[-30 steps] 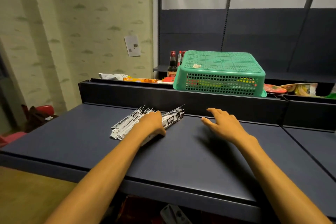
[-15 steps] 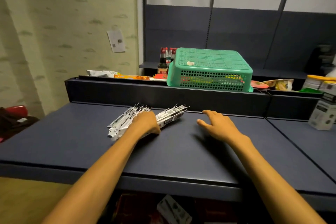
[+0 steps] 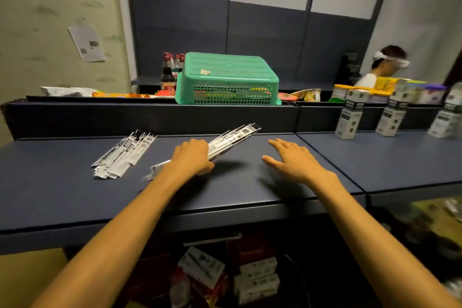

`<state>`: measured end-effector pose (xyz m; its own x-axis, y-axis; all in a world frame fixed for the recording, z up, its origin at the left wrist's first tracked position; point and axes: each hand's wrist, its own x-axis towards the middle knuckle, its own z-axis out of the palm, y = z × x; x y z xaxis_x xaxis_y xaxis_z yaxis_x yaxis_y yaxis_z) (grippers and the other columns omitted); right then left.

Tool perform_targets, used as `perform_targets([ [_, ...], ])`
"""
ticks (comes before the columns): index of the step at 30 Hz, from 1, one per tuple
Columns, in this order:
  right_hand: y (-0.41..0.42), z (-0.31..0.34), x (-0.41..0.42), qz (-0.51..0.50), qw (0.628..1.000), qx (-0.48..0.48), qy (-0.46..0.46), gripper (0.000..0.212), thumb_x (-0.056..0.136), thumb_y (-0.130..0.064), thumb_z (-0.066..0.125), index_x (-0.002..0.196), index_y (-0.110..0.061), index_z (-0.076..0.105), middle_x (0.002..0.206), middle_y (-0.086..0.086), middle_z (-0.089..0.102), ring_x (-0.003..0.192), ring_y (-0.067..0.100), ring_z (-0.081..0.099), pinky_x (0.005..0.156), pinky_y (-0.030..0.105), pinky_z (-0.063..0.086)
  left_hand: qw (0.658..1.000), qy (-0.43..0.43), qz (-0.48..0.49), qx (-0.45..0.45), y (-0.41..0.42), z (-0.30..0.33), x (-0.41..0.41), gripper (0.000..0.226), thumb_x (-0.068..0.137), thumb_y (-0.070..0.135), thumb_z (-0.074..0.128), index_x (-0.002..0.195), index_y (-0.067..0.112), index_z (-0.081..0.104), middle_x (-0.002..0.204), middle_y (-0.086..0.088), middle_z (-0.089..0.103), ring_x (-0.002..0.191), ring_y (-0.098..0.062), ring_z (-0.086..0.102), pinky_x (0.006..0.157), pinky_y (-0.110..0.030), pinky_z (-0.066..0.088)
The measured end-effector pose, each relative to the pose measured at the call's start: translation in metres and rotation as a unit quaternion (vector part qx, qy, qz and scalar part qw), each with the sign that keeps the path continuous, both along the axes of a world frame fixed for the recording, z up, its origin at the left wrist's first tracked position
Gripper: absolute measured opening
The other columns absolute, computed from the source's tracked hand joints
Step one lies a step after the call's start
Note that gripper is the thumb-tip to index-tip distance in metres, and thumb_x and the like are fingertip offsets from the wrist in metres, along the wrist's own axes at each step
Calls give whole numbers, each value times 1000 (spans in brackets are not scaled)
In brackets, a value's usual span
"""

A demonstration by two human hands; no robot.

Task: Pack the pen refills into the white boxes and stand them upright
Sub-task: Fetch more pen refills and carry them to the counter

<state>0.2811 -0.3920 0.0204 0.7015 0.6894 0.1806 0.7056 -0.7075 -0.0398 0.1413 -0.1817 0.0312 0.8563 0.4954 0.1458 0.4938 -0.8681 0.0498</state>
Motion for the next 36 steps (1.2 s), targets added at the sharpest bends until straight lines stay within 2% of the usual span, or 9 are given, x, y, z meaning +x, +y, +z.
perform_targets([
  [3, -59, -1, 7, -42, 999, -8, -1, 69, 96, -61, 32, 153, -25, 19, 159, 2, 22, 143, 23, 24, 113, 42, 22, 998, 3, -55, -2, -50, 5, 23, 39, 84, 34, 62, 115, 13, 54, 114, -11, 60, 102, -31, 57, 75, -33, 42],
  [6, -132, -1, 19, -93, 996, -9, 17, 69, 96, -61, 31, 153, -24, 20, 159, 2, 23, 143, 24, 25, 113, 43, 23, 994, 9, -110, -1, -108, 8, 50, 37, 84, 32, 61, 115, 13, 54, 114, -11, 60, 100, -30, 57, 74, -33, 41],
  [11, -272, -4, 39, -174, 985, 15, 14, 69, 96, -62, 33, 152, -23, 23, 157, 1, 28, 142, 25, 28, 112, 46, 26, 981, 10, -193, 4, -229, 20, 103, 37, 84, 33, 61, 114, 12, 55, 107, -10, 61, 82, -25, 50, 69, -32, 41],
  [15, -372, -7, 58, -217, 975, 32, 10, 69, 94, -63, 36, 150, -23, 29, 153, 1, 35, 138, 25, 35, 108, 45, 33, 973, 32, -231, -1, -328, 21, 148, 39, 85, 35, 63, 115, 13, 54, 104, -8, 61, 88, -25, 57, 73, -34, 49],
  [19, -436, -10, 85, -227, 973, 36, 11, 65, 94, -60, 39, 147, -22, 34, 147, 5, 44, 132, 25, 42, 104, 44, 36, 971, 36, -236, -3, -394, 17, 184, 39, 85, 35, 63, 115, 13, 56, 97, -6, 59, 88, -24, 59, 72, -33, 49],
  [23, -471, -13, 119, -215, 976, 36, 20, 61, 96, -56, 40, 145, -20, 36, 148, 4, 42, 132, 25, 41, 104, 43, 34, 974, 52, -219, -14, -426, 17, 216, 43, 85, 37, 64, 120, 14, 54, 105, -7, 61, 90, -23, 58, 75, -31, 50],
  [27, -481, -18, 167, -192, 980, 44, 29, 64, 96, -57, 38, 149, -23, 30, 152, 1, 37, 134, 24, 37, 107, 43, 32, 979, 56, -195, -16, -438, 13, 254, 44, 86, 38, 63, 121, 13, 53, 108, -8, 61, 90, -23, 58, 79, -33, 53],
  [36, -465, -9, 314, -119, 992, 20, 25, 68, 95, -62, 35, 150, -23, 28, 154, 0, 33, 138, 23, 33, 110, 45, 28, 990, 17, -141, -4, -439, 7, 362, 42, 87, 37, 62, 119, 13, 53, 108, -8, 62, 86, -21, 55, 70, -30, 48],
])
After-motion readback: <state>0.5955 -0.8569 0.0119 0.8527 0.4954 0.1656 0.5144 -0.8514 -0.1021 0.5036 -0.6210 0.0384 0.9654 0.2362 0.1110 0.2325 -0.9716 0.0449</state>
